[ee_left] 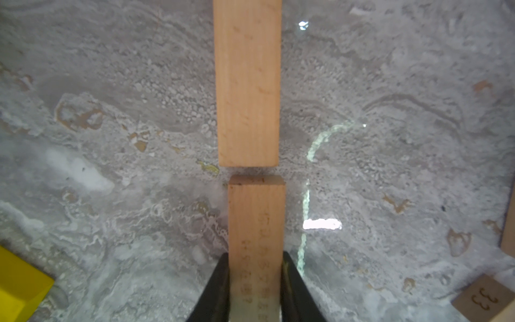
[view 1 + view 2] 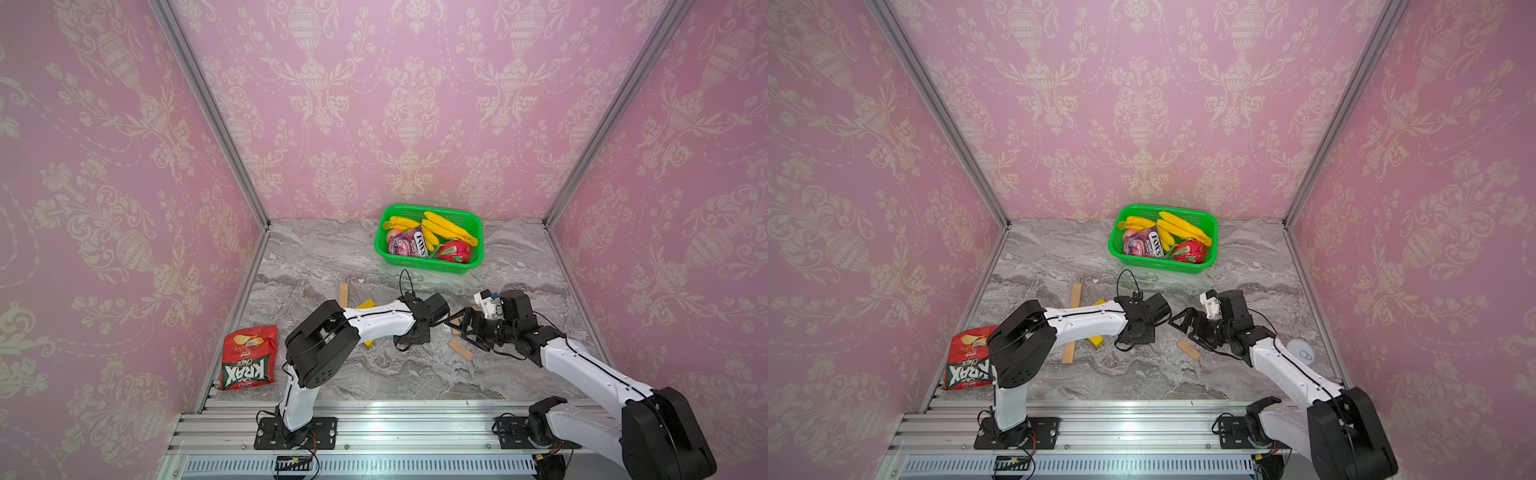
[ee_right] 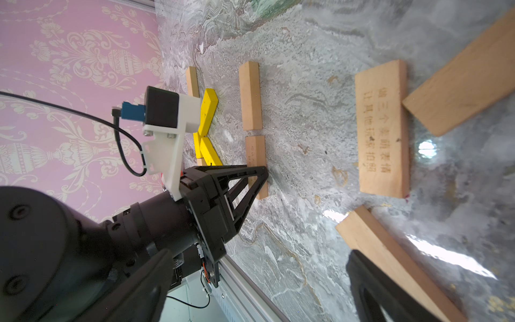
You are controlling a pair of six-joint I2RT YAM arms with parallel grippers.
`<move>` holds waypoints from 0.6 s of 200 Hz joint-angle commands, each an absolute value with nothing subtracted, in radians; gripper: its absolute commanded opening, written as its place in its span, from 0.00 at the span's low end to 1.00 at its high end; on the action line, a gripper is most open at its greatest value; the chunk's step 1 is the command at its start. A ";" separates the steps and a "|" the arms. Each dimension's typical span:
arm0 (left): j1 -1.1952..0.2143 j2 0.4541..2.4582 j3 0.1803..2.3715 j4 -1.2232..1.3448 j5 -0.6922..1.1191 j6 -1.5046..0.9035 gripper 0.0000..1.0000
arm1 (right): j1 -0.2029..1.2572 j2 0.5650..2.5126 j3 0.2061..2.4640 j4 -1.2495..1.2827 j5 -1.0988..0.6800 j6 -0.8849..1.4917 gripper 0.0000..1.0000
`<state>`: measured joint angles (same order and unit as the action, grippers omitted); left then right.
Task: Assemble the letter k with building blocks
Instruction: Assemble the building block at the center of the board.
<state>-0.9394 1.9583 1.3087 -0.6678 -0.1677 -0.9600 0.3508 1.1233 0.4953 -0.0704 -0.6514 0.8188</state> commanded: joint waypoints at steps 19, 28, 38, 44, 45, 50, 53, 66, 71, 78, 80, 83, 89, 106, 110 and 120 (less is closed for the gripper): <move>-0.942 1.989 1.318 -0.719 -0.192 -0.981 0.23 | 0.341 1.124 0.481 -0.075 -0.670 0.792 1.00; -0.942 1.985 1.316 -0.719 -0.196 -0.985 0.23 | 0.340 1.125 0.481 -0.074 -0.670 0.796 1.00; -0.940 1.984 1.313 -0.718 -0.196 -0.984 0.23 | 0.340 1.125 0.479 -0.071 -0.670 0.797 1.00; -0.941 1.984 1.313 -0.719 -0.198 -0.986 0.23 | 0.340 1.124 0.479 -0.071 -0.670 0.798 1.00; -0.941 1.984 1.313 -0.719 -0.198 -0.986 0.23 | 0.339 1.124 0.479 -0.071 -0.670 0.798 1.00; -0.940 1.984 1.313 -0.719 -0.196 -0.986 0.23 | 0.340 1.125 0.478 -0.070 -0.670 0.798 1.00; -0.939 1.984 1.313 -0.719 -0.198 -0.986 0.23 | 0.340 1.126 0.478 -0.071 -0.670 0.798 1.00; -0.939 1.983 1.312 -0.719 -0.198 -0.989 0.23 | 0.341 1.124 0.476 -0.071 -0.670 0.797 1.00; -0.939 1.984 1.312 -0.719 -0.199 -0.989 0.23 | 0.341 1.124 0.477 -0.071 -0.670 0.798 1.00; -0.938 1.983 1.310 -0.717 -0.199 -0.990 0.23 | 0.341 1.122 0.475 -0.071 -0.670 0.798 1.00; -0.937 1.984 1.310 -0.717 -0.199 -0.991 0.23 | 0.341 1.122 0.476 -0.071 -0.669 0.798 1.00; -0.937 1.985 1.310 -0.717 -0.198 -0.992 0.23 | 0.341 1.121 0.474 -0.070 -0.670 0.798 1.00; -0.936 1.984 1.310 -0.716 -0.200 -0.995 0.23 | 0.340 1.121 0.475 -0.069 -0.669 0.799 1.00; -0.936 1.984 1.307 -0.714 -0.196 -0.998 0.22 | 0.341 1.121 0.471 -0.069 -0.670 0.799 1.00; -0.936 1.982 1.307 -0.713 -0.195 -0.999 0.22 | 0.341 1.122 0.471 -0.069 -0.669 0.799 1.00; -0.936 1.982 1.306 -0.713 -0.196 -0.999 0.22 | 0.341 1.122 0.470 -0.066 -0.669 0.799 1.00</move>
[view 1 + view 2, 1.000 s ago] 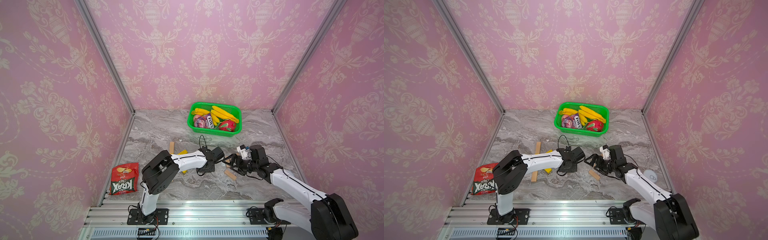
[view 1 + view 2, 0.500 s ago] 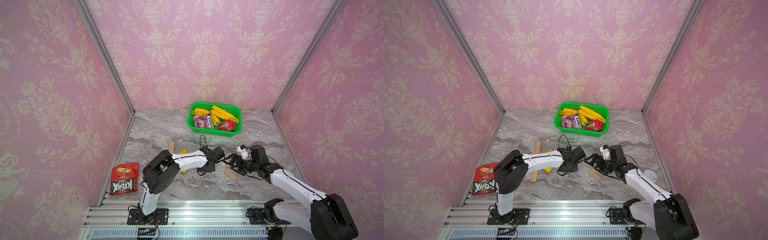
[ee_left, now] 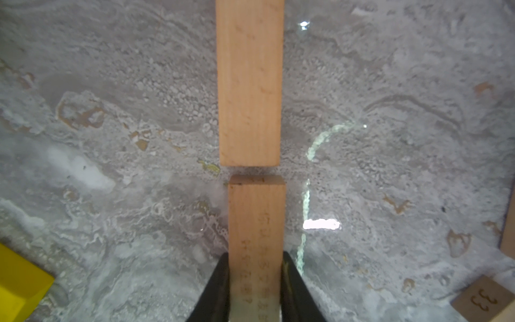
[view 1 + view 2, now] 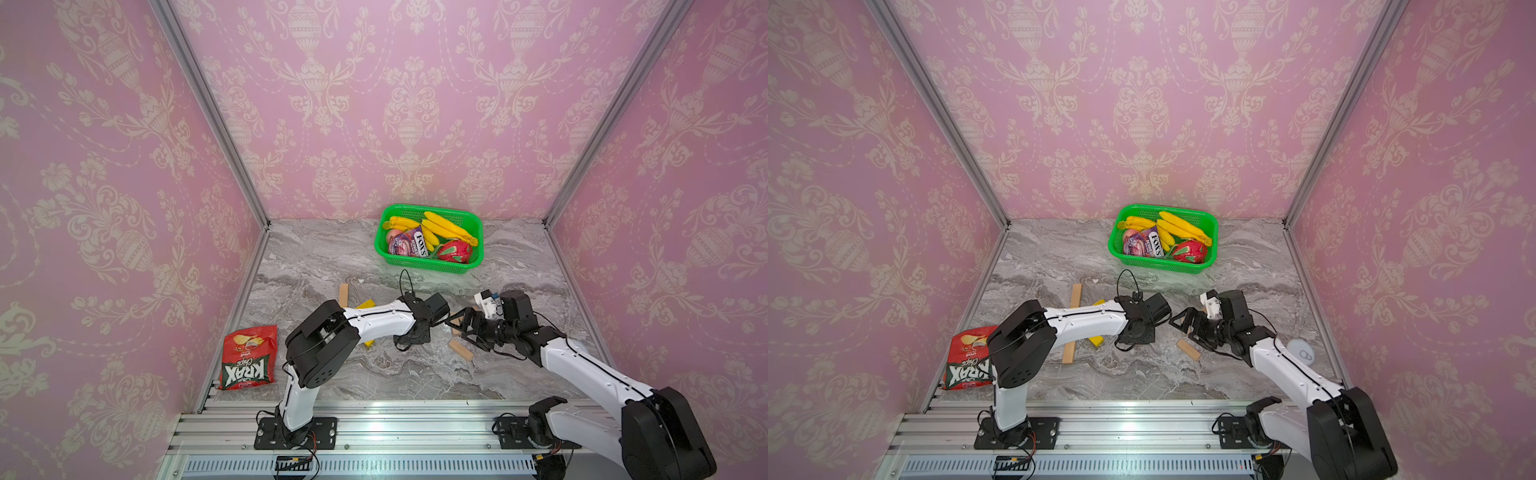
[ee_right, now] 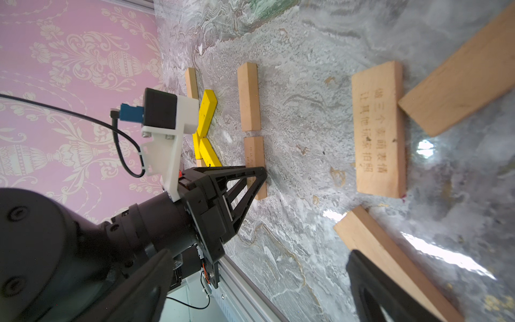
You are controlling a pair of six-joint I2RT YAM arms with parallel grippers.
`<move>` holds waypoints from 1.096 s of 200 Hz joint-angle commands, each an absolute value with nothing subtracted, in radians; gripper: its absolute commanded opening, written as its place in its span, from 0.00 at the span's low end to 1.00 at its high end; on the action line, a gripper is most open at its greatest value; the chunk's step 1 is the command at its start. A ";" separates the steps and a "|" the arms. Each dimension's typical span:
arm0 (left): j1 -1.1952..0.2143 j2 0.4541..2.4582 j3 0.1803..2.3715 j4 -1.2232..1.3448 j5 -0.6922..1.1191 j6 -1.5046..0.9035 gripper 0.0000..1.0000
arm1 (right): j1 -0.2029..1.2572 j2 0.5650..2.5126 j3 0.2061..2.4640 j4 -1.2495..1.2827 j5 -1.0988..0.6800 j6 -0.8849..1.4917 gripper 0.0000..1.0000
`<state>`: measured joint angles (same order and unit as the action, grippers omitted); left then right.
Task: Assemble the letter k with building blocks
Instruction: Assemble the building block at the center of the board.
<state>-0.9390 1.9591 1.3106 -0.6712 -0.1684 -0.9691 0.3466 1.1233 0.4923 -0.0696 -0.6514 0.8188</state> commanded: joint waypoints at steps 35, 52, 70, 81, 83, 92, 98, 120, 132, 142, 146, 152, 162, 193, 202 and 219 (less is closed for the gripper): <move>-0.933 1.980 1.304 -0.716 -0.204 -1.006 0.22 | 0.341 1.123 0.466 -0.061 -0.670 0.802 1.00; -0.929 1.981 1.302 -0.716 -0.203 -1.006 0.22 | 0.340 1.124 0.467 -0.059 -0.670 0.802 1.00; -0.927 1.980 1.302 -0.714 -0.200 -0.997 0.22 | 0.340 1.123 0.465 -0.057 -0.671 0.803 1.00; -0.925 1.983 1.307 -0.725 -0.206 -0.997 0.22 | 0.339 1.124 0.465 -0.054 -0.670 0.804 1.00; -0.925 1.982 1.307 -0.725 -0.209 -0.997 0.22 | 0.340 1.124 0.465 -0.055 -0.669 0.804 1.00; -0.924 1.980 1.306 -0.726 -0.209 -0.995 0.22 | 0.340 1.126 0.464 -0.053 -0.671 0.803 1.00; -0.922 1.981 1.305 -0.727 -0.210 -0.996 0.22 | 0.340 1.125 0.464 -0.054 -0.671 0.805 1.00; -0.917 1.977 1.306 -0.725 -0.209 -0.987 0.22 | 0.340 1.127 0.460 -0.051 -0.670 0.805 1.00; -0.913 1.979 1.308 -0.725 -0.207 -0.981 0.22 | 0.341 1.129 0.460 -0.051 -0.671 0.804 1.00; -0.911 1.979 1.309 -0.723 -0.204 -0.977 0.22 | 0.341 1.130 0.460 -0.049 -0.670 0.806 1.00; -0.911 1.980 1.310 -0.721 -0.203 -0.977 0.22 | 0.340 1.130 0.459 -0.048 -0.670 0.805 1.00; -0.911 1.980 1.310 -0.721 -0.200 -0.976 0.22 | 0.341 1.130 0.459 -0.048 -0.670 0.807 1.00; -0.911 1.982 1.312 -0.716 -0.195 -0.970 0.21 | 0.340 1.132 0.462 -0.049 -0.670 0.806 1.00; -0.913 1.980 1.306 -0.716 -0.174 -0.974 0.21 | 0.340 1.135 0.462 -0.045 -0.669 0.808 1.00; -0.913 1.977 1.301 -0.709 -0.172 -0.976 0.21 | 0.340 1.138 0.459 -0.040 -0.669 0.808 1.00; -0.913 1.978 1.297 -0.694 -0.163 -0.975 0.21 | 0.340 1.144 0.460 -0.035 -0.670 0.809 1.00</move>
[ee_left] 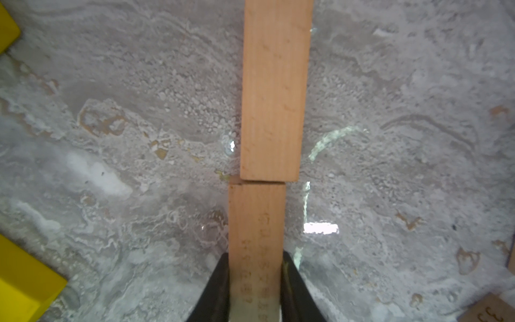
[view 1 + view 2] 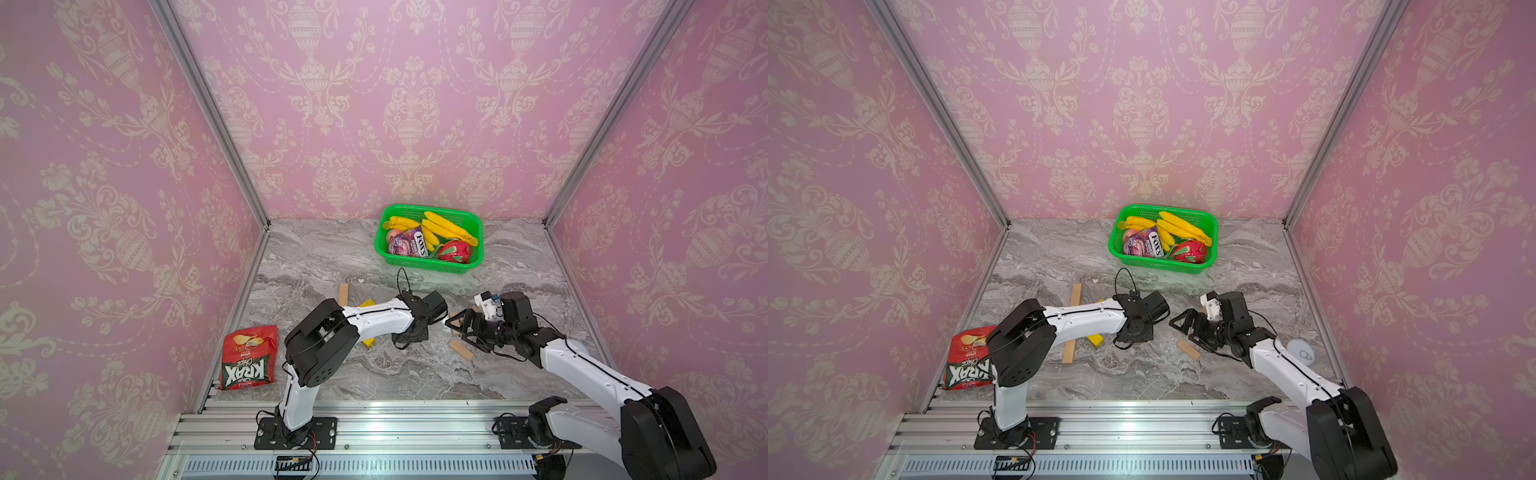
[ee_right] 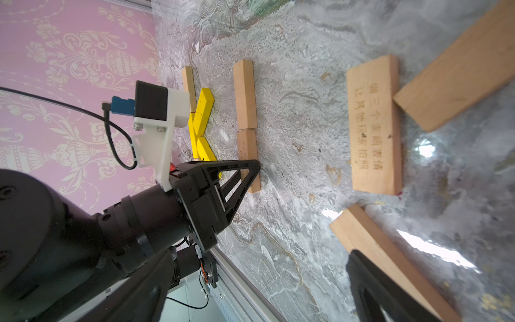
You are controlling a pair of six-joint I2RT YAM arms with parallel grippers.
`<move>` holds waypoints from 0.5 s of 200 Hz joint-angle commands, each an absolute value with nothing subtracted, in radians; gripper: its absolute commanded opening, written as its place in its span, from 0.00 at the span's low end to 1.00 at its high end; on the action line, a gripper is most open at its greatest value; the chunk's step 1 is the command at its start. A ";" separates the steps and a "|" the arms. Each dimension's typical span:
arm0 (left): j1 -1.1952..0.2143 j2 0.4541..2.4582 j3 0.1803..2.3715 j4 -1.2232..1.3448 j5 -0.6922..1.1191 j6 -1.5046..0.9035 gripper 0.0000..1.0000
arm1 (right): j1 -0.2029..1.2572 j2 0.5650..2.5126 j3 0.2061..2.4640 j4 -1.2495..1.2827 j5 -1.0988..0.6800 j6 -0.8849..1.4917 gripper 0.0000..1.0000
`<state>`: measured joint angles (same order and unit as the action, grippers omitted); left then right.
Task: Assemble the letter k with building blocks
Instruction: Assemble the building block at the center of the board.
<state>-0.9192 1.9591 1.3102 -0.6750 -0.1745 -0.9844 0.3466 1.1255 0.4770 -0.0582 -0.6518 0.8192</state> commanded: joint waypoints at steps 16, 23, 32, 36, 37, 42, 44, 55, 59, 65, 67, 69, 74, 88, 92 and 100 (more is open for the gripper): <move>-0.912 1.989 1.312 -0.695 -0.154 -0.964 0.21 | 0.340 1.149 0.465 -0.034 -0.673 0.808 1.00; -0.914 1.994 1.320 -0.696 -0.148 -0.959 0.21 | 0.339 1.150 0.467 -0.032 -0.674 0.808 1.00; -0.916 1.999 1.328 -0.702 -0.148 -0.956 0.21 | 0.340 1.150 0.468 -0.032 -0.673 0.807 1.00; -0.917 2.001 1.332 -0.704 -0.147 -0.955 0.21 | 0.341 1.152 0.469 -0.034 -0.673 0.807 1.00; -0.917 2.001 1.333 -0.705 -0.146 -0.955 0.21 | 0.341 1.152 0.469 -0.034 -0.673 0.806 1.00; -0.917 2.003 1.336 -0.707 -0.147 -0.953 0.20 | 0.340 1.153 0.470 -0.033 -0.673 0.805 1.00; -0.917 2.002 1.337 -0.707 -0.147 -0.953 0.21 | 0.340 1.154 0.470 -0.034 -0.673 0.805 1.00; -0.917 2.003 1.339 -0.707 -0.146 -0.953 0.21 | 0.340 1.157 0.471 -0.031 -0.674 0.805 1.00; -0.917 2.002 1.340 -0.707 -0.145 -0.952 0.21 | 0.341 1.157 0.471 -0.031 -0.673 0.805 1.00; -0.919 2.004 1.342 -0.708 -0.143 -0.950 0.21 | 0.340 1.158 0.471 -0.031 -0.672 0.805 1.00; -0.919 2.004 1.343 -0.709 -0.143 -0.951 0.21 | 0.340 1.159 0.471 -0.030 -0.673 0.805 1.00; -0.918 2.003 1.344 -0.711 -0.144 -0.950 0.20 | 0.340 1.159 0.471 -0.029 -0.674 0.805 1.00; -0.920 2.006 1.345 -0.714 -0.144 -0.951 0.20 | 0.339 1.161 0.470 -0.028 -0.675 0.805 1.00; -0.920 2.006 1.343 -0.726 -0.160 -0.965 0.21 | 0.341 1.166 0.469 -0.023 -0.676 0.805 1.00; -0.920 2.005 1.340 -0.725 -0.162 -0.966 0.21 | 0.339 1.167 0.469 -0.022 -0.676 0.805 1.00; -0.920 2.005 1.339 -0.724 -0.162 -0.966 0.21 | 0.340 1.169 0.467 -0.020 -0.677 0.805 1.00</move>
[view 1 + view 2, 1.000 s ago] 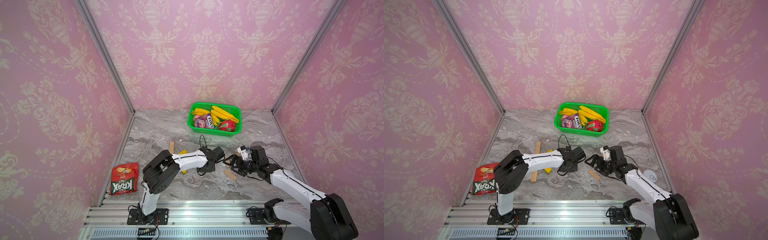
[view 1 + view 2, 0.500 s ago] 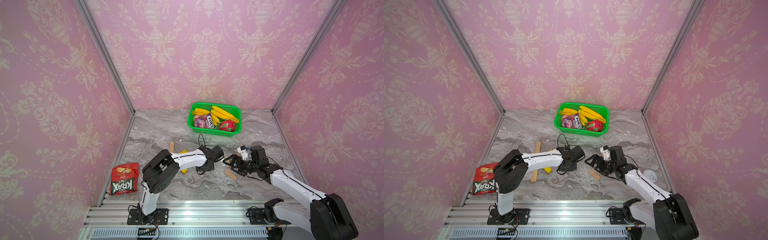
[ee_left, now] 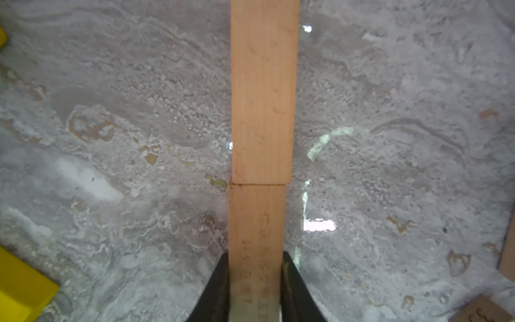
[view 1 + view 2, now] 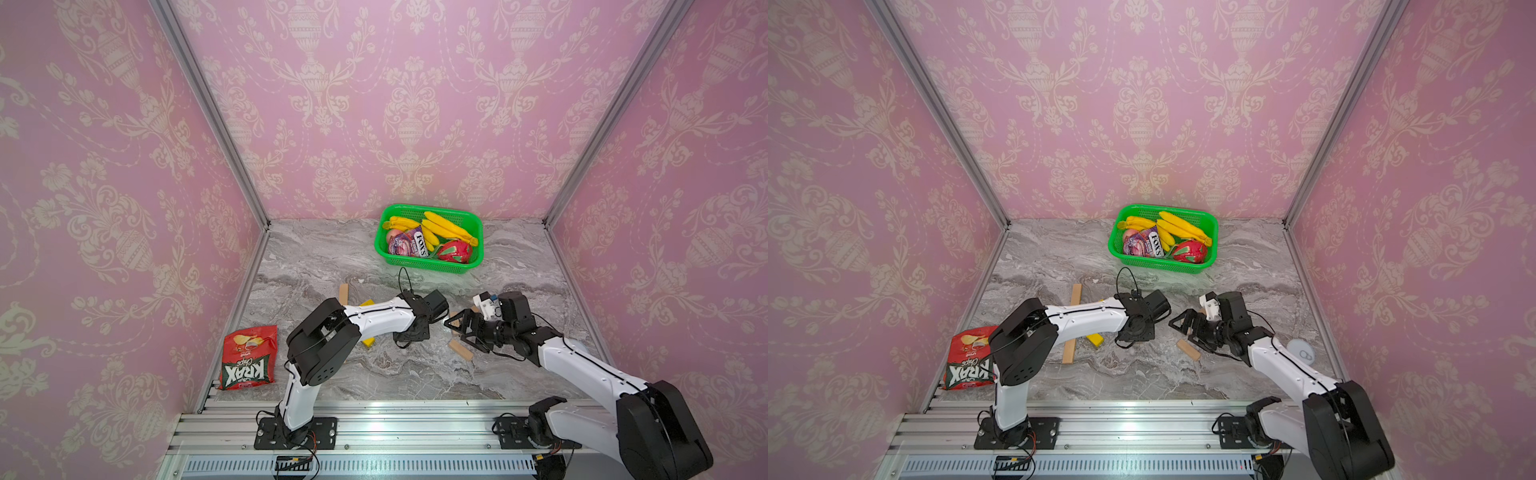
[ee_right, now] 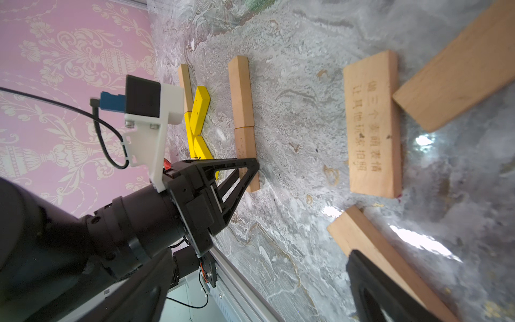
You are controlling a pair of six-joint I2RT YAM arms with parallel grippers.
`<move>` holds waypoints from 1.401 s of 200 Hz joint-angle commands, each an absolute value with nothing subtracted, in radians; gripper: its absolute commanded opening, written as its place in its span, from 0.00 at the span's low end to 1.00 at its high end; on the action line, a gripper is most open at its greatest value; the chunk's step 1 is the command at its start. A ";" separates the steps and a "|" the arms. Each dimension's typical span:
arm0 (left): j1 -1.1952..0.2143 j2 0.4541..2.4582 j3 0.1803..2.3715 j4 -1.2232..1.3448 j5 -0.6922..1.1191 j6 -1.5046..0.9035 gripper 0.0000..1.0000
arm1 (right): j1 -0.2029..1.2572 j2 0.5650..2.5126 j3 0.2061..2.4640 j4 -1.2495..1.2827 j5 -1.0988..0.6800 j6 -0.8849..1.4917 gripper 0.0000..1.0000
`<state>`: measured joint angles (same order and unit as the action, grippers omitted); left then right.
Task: Assemble the letter k with building blocks
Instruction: Assemble the building block at the center of the board.
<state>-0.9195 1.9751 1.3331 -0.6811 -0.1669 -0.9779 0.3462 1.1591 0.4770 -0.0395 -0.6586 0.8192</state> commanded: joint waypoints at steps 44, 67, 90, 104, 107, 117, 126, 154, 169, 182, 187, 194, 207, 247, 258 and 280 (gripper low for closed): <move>-0.920 2.016 1.353 -0.741 -0.167 -0.961 0.23 | 0.339 1.169 0.458 -0.017 -0.679 0.802 1.00; -0.920 2.025 1.359 -0.753 -0.168 -0.965 0.34 | 0.339 1.165 0.456 -0.014 -0.681 0.804 1.00; -0.920 2.021 1.357 -0.752 -0.170 -0.965 0.43 | 0.339 1.160 0.451 -0.014 -0.681 0.804 1.00; -0.920 2.017 1.355 -0.752 -0.176 -0.966 0.44 | 0.339 1.158 0.448 -0.013 -0.679 0.804 1.00; -0.920 2.016 1.355 -0.751 -0.176 -0.965 0.44 | 0.339 1.158 0.446 -0.013 -0.680 0.804 1.00; -0.920 2.015 1.353 -0.747 -0.175 -0.965 0.44 | 0.339 1.157 0.444 -0.009 -0.679 0.808 1.00; -0.920 2.014 1.353 -0.744 -0.172 -0.965 0.44 | 0.338 1.158 0.441 -0.006 -0.681 0.808 1.00; -0.920 2.015 1.350 -0.727 -0.160 -0.952 0.44 | 0.338 1.158 0.439 -0.006 -0.681 0.807 1.00; -0.920 2.011 1.346 -0.722 -0.161 -0.951 0.44 | 0.339 1.158 0.436 -0.006 -0.677 0.807 1.00; -0.920 2.006 1.339 -0.716 -0.167 -0.949 0.44 | 0.339 1.160 0.431 -0.004 -0.675 0.808 1.00; -0.920 2.006 1.338 -0.718 -0.168 -0.948 0.44 | 0.339 1.161 0.430 -0.003 -0.674 0.808 1.00; -0.919 2.006 1.336 -0.719 -0.169 -0.949 0.43 | 0.339 1.163 0.429 -0.002 -0.674 0.810 1.00; -0.919 2.000 1.329 -0.715 -0.170 -0.949 0.43 | 0.339 1.164 0.429 -0.003 -0.675 0.810 1.00; -0.919 1.947 1.313 -0.688 -0.184 -0.911 0.52 | 0.338 1.149 0.441 -0.039 -0.653 0.798 1.00; -0.919 1.934 1.307 -0.680 -0.183 -0.898 0.54 | 0.339 1.145 0.442 -0.049 -0.652 0.798 1.00; -0.919 1.892 1.261 -0.611 -0.161 -0.871 0.56 | 0.339 1.138 0.450 -0.065 -0.639 0.795 1.00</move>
<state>-0.9195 1.9583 1.3090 -0.6544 -0.1665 -0.9241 0.3447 1.1595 0.4427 -0.0273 -0.6571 0.8192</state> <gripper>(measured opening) 0.555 0.998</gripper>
